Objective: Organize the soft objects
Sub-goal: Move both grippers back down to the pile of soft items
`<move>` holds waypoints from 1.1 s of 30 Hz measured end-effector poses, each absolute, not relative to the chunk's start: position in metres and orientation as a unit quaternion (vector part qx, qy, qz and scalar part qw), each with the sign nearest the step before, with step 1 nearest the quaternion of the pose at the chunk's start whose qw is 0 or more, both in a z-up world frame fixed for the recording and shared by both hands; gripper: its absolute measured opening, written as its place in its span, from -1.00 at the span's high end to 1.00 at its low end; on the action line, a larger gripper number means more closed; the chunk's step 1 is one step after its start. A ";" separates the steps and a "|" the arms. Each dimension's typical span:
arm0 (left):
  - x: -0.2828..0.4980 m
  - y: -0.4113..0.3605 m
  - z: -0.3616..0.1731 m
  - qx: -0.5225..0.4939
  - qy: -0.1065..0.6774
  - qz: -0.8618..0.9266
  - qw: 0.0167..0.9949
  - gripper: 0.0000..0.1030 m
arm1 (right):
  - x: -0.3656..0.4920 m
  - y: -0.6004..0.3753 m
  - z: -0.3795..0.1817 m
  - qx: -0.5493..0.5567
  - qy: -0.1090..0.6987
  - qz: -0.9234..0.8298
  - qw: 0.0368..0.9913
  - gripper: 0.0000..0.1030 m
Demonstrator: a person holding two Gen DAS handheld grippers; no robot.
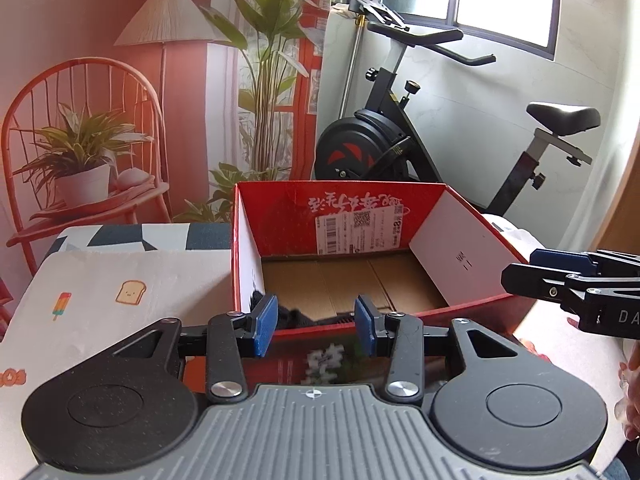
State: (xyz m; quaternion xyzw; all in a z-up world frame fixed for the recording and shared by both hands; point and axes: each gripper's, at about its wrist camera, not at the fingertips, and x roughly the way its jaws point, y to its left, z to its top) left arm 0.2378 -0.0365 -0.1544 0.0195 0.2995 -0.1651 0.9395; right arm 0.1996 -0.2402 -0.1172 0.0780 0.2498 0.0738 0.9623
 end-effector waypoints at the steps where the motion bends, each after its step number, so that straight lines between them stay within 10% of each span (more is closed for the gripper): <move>1: 0.230 -0.035 -0.154 0.015 0.298 -0.168 0.940 0.14 | 0.192 -0.239 -0.116 0.078 0.247 0.074 0.963 -0.12; 33: 0.109 -0.041 -0.225 -0.043 0.383 -0.221 0.896 0.15 | 0.029 -0.223 -0.213 0.108 0.344 0.031 0.932 -0.12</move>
